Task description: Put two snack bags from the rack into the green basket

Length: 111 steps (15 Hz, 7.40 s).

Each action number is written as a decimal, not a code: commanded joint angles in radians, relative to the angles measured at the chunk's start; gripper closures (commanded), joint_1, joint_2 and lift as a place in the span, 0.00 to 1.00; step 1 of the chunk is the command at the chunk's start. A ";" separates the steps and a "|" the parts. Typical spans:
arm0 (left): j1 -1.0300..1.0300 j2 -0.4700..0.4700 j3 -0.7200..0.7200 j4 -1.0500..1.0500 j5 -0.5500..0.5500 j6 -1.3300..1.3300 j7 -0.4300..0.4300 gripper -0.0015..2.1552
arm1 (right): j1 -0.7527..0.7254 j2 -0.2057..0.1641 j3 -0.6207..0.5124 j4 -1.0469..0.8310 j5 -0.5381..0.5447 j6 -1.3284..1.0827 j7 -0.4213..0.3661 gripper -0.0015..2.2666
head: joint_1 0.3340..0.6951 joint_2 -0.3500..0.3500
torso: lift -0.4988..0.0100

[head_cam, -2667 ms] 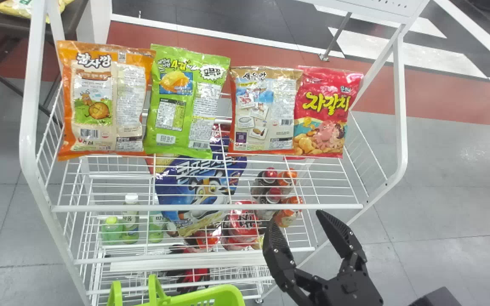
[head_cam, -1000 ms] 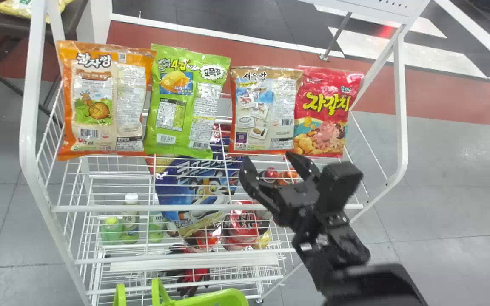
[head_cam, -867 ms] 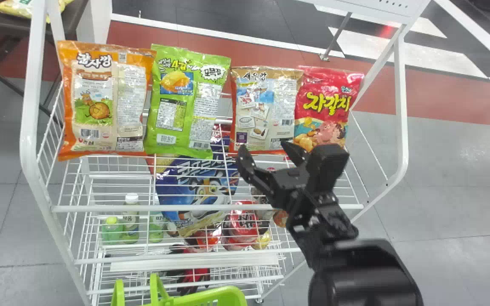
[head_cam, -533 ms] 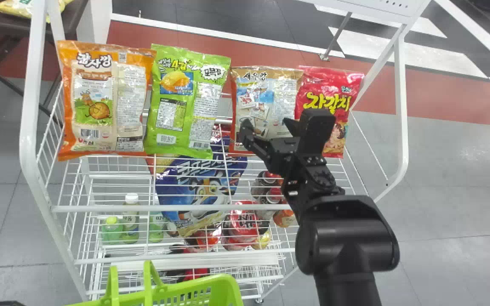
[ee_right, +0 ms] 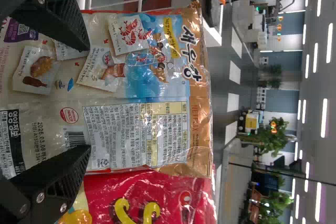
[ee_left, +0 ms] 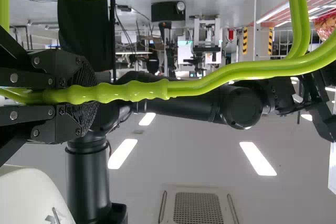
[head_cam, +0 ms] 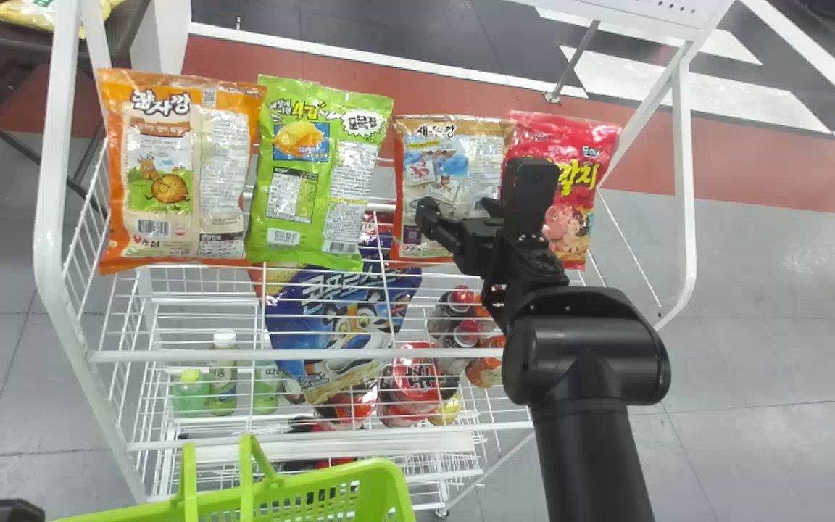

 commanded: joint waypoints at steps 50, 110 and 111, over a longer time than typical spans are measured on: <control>-0.057 0.002 0.039 -0.050 0.002 0.001 0.006 0.55 | 0.694 0.012 -0.120 -0.784 -0.861 1.020 -0.062 0.99 | 1.00 0.08 | 0.97; -0.071 0.028 0.052 0.015 -0.018 0.001 -0.021 0.55 | -0.078 -0.087 -0.264 0.253 -0.005 -0.292 0.224 0.99 | 1.00 0.00 | 0.97; -0.074 0.026 0.050 0.015 -0.018 0.001 -0.021 0.55 | -0.051 -0.084 -0.267 0.208 -0.025 -0.286 0.222 0.99 | 1.00 0.00 | 0.97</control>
